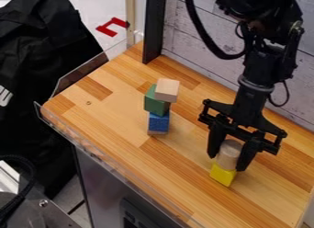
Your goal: Move the cylinder from the top of the yellow cube to the top of the tower
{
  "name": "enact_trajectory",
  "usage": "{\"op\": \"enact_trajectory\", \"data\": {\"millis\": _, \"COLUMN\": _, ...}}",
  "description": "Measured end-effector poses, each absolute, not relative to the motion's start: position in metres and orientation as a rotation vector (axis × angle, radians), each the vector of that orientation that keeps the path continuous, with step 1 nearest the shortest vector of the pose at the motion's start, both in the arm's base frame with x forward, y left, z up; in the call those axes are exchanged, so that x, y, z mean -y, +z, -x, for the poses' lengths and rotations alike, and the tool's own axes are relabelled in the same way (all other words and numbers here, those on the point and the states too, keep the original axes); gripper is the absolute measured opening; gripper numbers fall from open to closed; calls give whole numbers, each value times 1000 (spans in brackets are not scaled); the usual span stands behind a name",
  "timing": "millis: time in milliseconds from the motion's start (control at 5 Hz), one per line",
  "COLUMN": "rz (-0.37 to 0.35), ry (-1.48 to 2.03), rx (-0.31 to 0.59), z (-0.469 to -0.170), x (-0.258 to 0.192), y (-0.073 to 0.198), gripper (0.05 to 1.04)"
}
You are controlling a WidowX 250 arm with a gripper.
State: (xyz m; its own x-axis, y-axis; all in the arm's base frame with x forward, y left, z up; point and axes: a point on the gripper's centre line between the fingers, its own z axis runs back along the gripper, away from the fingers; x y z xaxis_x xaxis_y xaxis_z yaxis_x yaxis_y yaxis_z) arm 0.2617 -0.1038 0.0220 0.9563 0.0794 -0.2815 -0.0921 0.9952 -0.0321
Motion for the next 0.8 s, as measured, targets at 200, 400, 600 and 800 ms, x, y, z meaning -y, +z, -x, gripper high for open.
{"op": "enact_trajectory", "data": {"millis": 200, "rz": 62, "ry": 79, "rx": -189, "z": -281, "x": 107, "y": 48, "gripper": 555}}
{"op": "enact_trajectory", "data": {"millis": 400, "rz": 46, "ry": 72, "rx": -118, "z": -306, "x": 104, "y": 79, "gripper": 555}}
{"op": "enact_trajectory", "data": {"millis": 600, "rz": 56, "ry": 145, "rx": -89, "z": -317, "x": 80, "y": 89, "gripper": 554}}
{"op": "enact_trajectory", "data": {"millis": 800, "rz": 70, "ry": 220, "rx": -85, "z": -320, "x": 54, "y": 93, "gripper": 554}}
